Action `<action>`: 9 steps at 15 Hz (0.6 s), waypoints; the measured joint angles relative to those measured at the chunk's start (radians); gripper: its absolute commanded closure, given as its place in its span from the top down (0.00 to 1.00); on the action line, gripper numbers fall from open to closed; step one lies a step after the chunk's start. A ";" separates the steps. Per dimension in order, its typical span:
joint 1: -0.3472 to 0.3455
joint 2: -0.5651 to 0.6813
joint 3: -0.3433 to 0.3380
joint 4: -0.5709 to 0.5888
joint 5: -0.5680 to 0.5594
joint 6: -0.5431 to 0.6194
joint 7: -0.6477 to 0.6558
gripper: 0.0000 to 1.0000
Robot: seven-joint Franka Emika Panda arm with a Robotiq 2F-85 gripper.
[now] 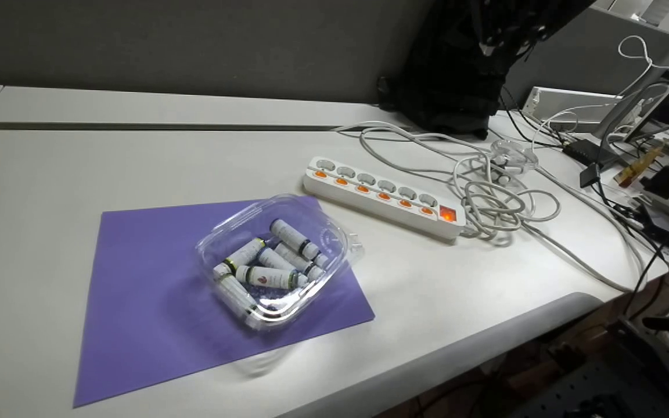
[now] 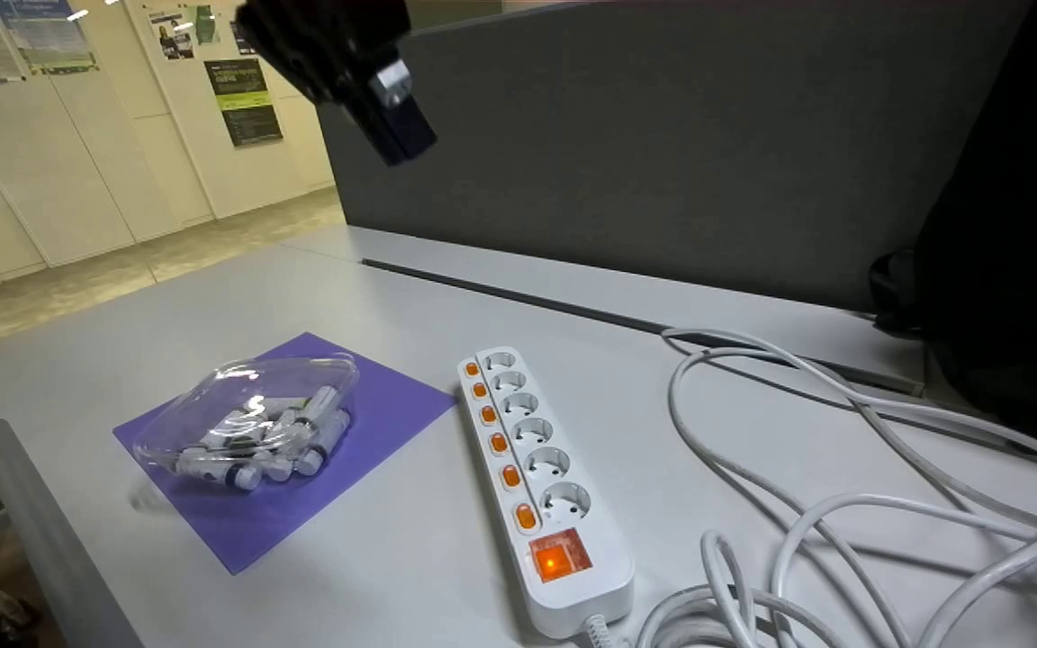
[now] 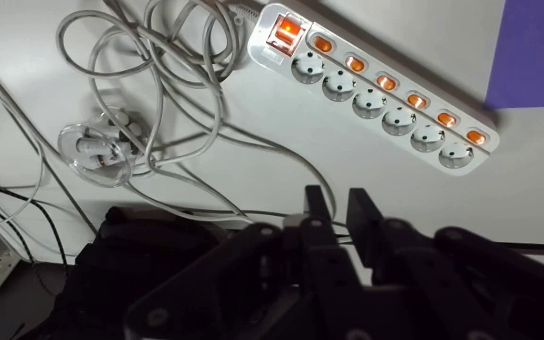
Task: Turn on the first switch to the right
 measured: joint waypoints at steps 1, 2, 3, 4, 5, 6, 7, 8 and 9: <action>-0.004 0.039 -0.010 0.002 0.000 0.026 0.000 0.00; -0.004 0.079 -0.022 0.006 0.000 0.049 0.000 0.00; -0.003 0.118 -0.034 0.010 0.001 0.069 -0.001 0.00; 0.000 0.159 -0.048 0.016 0.003 0.088 -0.003 0.00; 0.004 0.198 -0.062 0.024 0.004 0.100 -0.005 0.01; 0.008 0.233 -0.077 0.032 0.004 0.106 -0.005 0.01; 0.011 0.264 -0.088 0.041 0.004 0.109 -0.005 0.01; 0.012 0.284 -0.094 0.050 0.004 0.112 -0.005 0.01; 0.013 0.295 -0.097 0.057 0.004 0.112 -0.005 0.01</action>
